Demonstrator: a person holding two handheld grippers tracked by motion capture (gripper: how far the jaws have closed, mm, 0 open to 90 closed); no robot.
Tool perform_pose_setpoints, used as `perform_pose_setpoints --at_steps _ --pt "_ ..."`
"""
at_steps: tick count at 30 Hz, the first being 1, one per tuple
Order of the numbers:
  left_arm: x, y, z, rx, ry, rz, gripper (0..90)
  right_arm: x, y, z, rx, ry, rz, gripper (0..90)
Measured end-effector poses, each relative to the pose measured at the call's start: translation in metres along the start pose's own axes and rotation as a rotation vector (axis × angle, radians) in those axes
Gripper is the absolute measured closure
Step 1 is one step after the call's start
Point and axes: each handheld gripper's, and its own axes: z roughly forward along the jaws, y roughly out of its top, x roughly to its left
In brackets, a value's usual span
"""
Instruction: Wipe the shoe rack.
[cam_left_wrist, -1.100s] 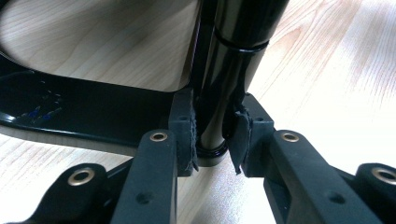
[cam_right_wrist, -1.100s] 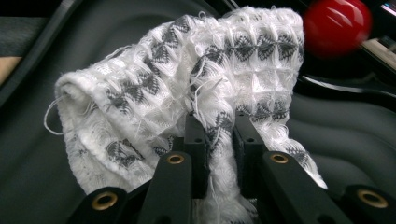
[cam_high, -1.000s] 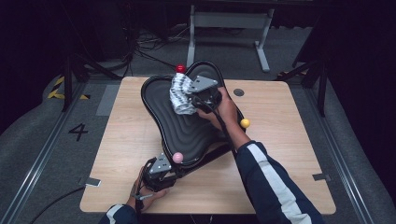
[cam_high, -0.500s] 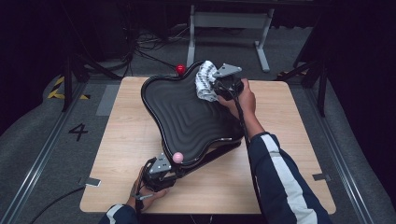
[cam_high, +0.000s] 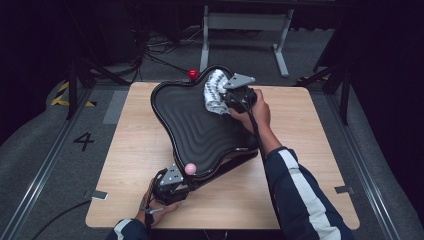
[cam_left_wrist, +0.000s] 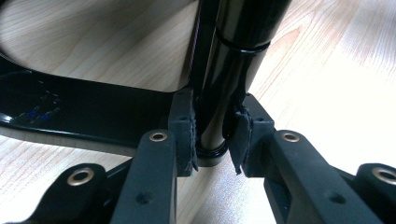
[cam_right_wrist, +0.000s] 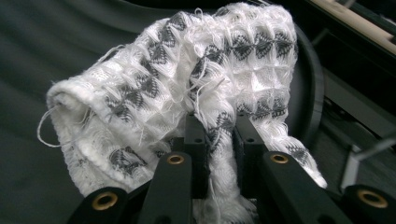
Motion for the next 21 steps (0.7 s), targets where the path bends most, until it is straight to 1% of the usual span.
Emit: perform_pose_setpoints --at_steps 1,2,3,4,5,7,9,10,12,14,17,18,21 --pt "0.000 0.000 0.000 0.000 0.001 0.001 71.8 0.006 0.002 -0.001 -0.009 0.008 -0.010 79.6" --pt "0.000 0.000 0.000 -0.002 -0.002 -0.002 71.8 0.016 0.004 -0.001 -0.018 0.028 -0.022 79.6" --pt "0.000 0.000 0.000 -0.002 -0.002 -0.002 71.8 0.016 0.004 -0.001 -0.018 0.028 -0.022 79.6" --pt "-0.001 0.000 0.001 -0.004 -0.002 -0.004 71.8 0.029 0.007 -0.001 -0.034 0.043 -0.048 79.5" --pt "-0.001 0.000 0.001 -0.004 -0.002 -0.004 71.8 0.035 0.009 -0.001 -0.040 0.057 -0.065 79.6" --pt "-0.001 0.000 0.001 -0.004 -0.002 -0.003 71.8 0.044 0.012 -0.002 -0.050 0.078 -0.067 79.6" --pt "-0.001 0.000 0.001 -0.004 -0.001 -0.003 71.8 0.055 0.016 -0.001 -0.059 0.093 -0.081 79.5" --pt "-0.001 0.000 0.001 -0.004 -0.001 -0.003 71.8 0.059 0.018 -0.001 -0.063 0.106 -0.089 79.5" --pt "-0.001 0.000 0.001 -0.007 0.000 -0.002 71.8 0.067 0.022 0.000 -0.070 0.117 -0.097 79.4" --pt "-0.001 0.000 0.001 -0.004 -0.001 -0.003 71.8 0.072 0.026 0.001 -0.080 0.135 -0.095 79.3" --pt "-0.001 0.000 0.001 -0.004 -0.001 -0.003 71.8 0.084 0.034 0.004 -0.089 0.147 -0.117 79.3" --pt "-0.001 0.000 0.001 -0.007 -0.001 -0.003 71.8 0.088 0.037 0.005 -0.093 0.159 -0.124 79.3" --pt "-0.001 0.000 0.001 -0.002 0.003 0.003 71.8 0.097 0.046 0.009 -0.094 0.176 -0.142 79.4"
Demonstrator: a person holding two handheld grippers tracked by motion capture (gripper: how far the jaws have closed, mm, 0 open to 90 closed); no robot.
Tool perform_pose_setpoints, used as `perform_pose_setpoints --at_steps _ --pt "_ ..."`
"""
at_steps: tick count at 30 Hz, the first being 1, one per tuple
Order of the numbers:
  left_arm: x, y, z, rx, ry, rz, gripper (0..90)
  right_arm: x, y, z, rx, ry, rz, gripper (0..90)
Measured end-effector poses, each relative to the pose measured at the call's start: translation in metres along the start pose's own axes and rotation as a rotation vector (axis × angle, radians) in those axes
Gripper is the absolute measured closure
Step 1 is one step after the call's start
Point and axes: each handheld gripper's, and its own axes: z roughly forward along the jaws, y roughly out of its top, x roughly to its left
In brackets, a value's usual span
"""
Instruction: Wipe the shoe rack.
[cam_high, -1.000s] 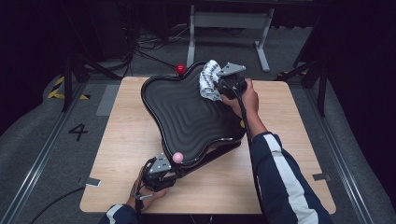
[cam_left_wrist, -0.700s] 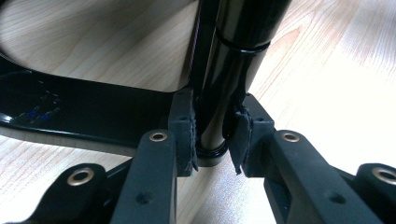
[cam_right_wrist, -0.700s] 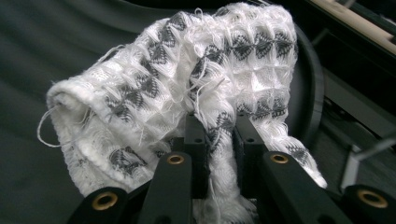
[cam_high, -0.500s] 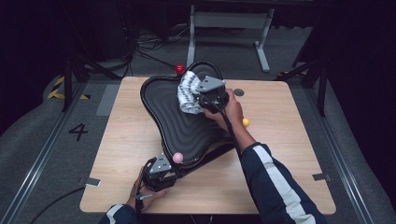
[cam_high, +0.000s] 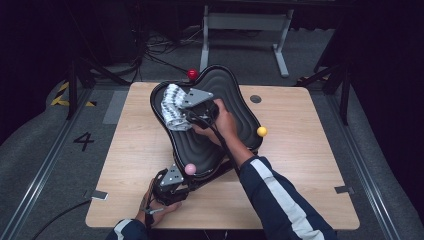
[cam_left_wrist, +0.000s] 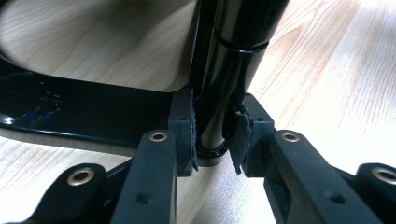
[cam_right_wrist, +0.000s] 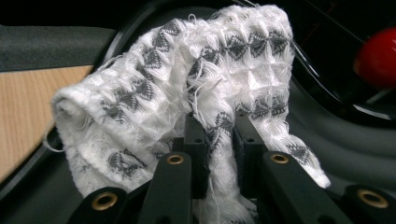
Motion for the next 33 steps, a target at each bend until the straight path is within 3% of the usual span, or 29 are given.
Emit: perform_pose_setpoints --at_steps 6,13,21,30,33 --pt "0.000 0.000 0.000 -0.006 0.000 -0.001 71.8 0.008 0.012 0.008 -0.011 0.010 -0.017 79.2" --pt "0.000 0.000 0.000 0.000 -0.001 -0.003 71.8 0.002 0.004 0.003 -0.002 0.014 -0.011 79.4" --pt "0.000 0.000 0.000 -0.001 -0.001 -0.002 71.8 -0.018 -0.027 -0.015 0.008 -0.012 0.033 79.5" --pt "0.000 0.000 0.000 -0.001 0.000 -0.002 71.8 -0.047 -0.060 -0.035 0.062 -0.094 0.066 79.6" --pt "0.000 0.000 0.000 -0.003 -0.002 -0.004 71.8 -0.060 -0.070 -0.041 0.088 -0.125 0.108 79.6"
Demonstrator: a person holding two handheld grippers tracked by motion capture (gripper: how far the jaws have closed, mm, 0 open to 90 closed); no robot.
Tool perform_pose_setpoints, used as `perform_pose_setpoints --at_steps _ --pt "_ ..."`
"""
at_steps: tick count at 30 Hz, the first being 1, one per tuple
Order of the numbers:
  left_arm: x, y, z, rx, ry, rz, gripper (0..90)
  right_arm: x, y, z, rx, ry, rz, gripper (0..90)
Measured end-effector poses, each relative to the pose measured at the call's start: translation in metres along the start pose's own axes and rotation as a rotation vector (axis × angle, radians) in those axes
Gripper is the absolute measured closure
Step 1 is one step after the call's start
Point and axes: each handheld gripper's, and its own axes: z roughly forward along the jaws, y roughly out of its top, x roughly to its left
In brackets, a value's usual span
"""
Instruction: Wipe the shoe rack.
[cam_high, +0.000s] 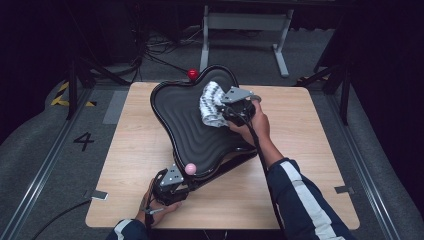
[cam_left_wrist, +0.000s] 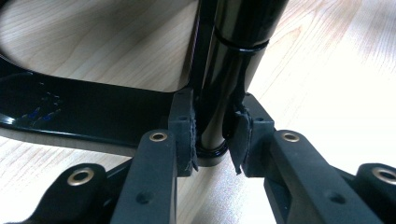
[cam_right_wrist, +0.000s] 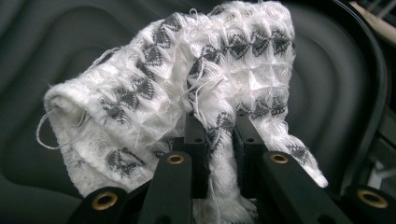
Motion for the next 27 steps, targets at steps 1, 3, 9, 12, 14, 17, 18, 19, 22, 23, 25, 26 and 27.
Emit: perform_pose_setpoints --at_steps 1,3,9,12,14,17,18,19,22,23,25,26,27 --pt "0.000 0.000 0.000 -0.001 0.000 -0.001 71.7 -0.004 -0.003 -0.001 0.009 -0.018 0.000 79.7" --pt "0.000 0.000 0.000 0.001 0.000 -0.001 71.8 -0.013 -0.009 -0.002 0.023 -0.041 0.015 79.6" --pt "0.000 0.000 0.001 -0.004 -0.002 -0.003 71.8 -0.033 -0.022 -0.006 0.029 -0.065 0.081 79.6" --pt "0.000 0.000 0.000 0.002 0.002 0.001 71.8 -0.028 -0.020 -0.005 0.032 -0.079 0.047 79.8" --pt "0.000 0.001 0.001 0.002 0.002 0.007 71.8 -0.022 -0.019 -0.005 0.024 -0.052 0.040 79.8" --pt "0.000 0.001 0.001 0.000 0.002 0.014 71.8 -0.011 -0.016 -0.005 0.018 -0.020 0.012 79.9" --pt "-0.001 0.001 0.001 -0.001 -0.003 0.003 71.8 -0.007 -0.015 -0.004 0.018 -0.026 0.002 79.9" --pt "-0.001 0.001 0.002 -0.002 -0.004 0.004 71.8 -0.001 -0.013 -0.005 0.016 -0.031 -0.013 79.9" --pt "-0.001 0.001 0.001 0.005 -0.004 0.007 71.9 0.014 -0.010 -0.005 -0.002 0.004 -0.040 79.9" --pt "-0.001 0.001 0.001 0.005 -0.004 0.007 71.8 0.019 -0.009 -0.005 -0.004 0.016 -0.050 79.8" --pt "-0.001 0.001 0.002 0.005 -0.003 0.006 71.8 0.031 -0.006 -0.005 -0.022 0.047 -0.063 79.9" --pt "-0.001 0.001 0.002 0.006 -0.004 0.007 71.8 0.035 -0.006 -0.005 -0.027 0.056 -0.065 79.9" --pt "-0.001 0.001 0.002 0.006 -0.004 0.007 71.9 0.038 -0.005 -0.006 -0.034 0.071 -0.064 79.9"
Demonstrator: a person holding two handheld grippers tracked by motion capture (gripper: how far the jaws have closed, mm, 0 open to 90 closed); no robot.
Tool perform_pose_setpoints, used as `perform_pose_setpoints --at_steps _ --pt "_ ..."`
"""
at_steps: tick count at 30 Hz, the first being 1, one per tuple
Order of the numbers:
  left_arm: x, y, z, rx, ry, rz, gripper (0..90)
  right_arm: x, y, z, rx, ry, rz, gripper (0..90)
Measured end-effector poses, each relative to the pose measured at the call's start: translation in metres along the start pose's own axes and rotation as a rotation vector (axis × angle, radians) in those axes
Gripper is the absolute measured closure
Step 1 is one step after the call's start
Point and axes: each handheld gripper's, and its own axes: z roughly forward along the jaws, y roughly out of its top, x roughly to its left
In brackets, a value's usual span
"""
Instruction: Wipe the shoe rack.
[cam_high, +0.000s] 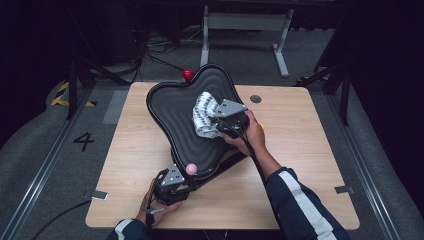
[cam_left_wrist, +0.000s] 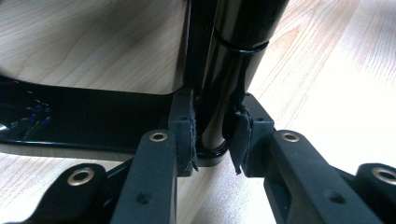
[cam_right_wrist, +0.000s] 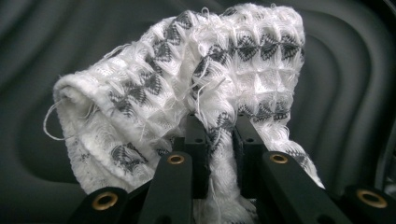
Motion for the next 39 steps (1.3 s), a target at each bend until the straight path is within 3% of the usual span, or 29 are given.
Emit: perform_pose_setpoints --at_steps 4,8,17,22,31,36,38,39 --pt "0.000 0.000 0.000 0.000 0.000 0.000 71.9 0.017 0.006 0.000 -0.021 0.052 -0.012 79.9" --pt "0.000 0.000 0.000 0.000 0.002 0.003 71.9 0.029 0.011 0.001 -0.023 0.071 -0.046 79.9" --pt "0.000 0.000 0.000 -0.006 -0.003 -0.005 71.8 0.024 0.007 0.000 -0.035 0.086 -0.016 80.0" --pt "0.000 0.000 0.000 -0.009 -0.002 -0.004 71.8 0.012 0.002 -0.001 -0.018 0.056 -0.001 80.1" --pt "0.000 0.000 0.000 -0.002 0.001 -0.003 71.8 -0.025 -0.018 -0.006 0.065 -0.084 0.033 80.1" --pt "0.000 0.000 0.000 0.001 0.005 -0.001 71.8 -0.043 -0.027 -0.009 0.092 -0.113 0.068 80.1" --pt "0.000 0.000 0.000 0.001 0.005 -0.002 71.8 -0.049 -0.030 -0.009 0.126 -0.153 0.062 80.2" --pt "-0.001 0.000 0.000 0.001 0.004 -0.003 71.8 -0.052 -0.032 -0.010 0.117 -0.145 0.082 80.2"
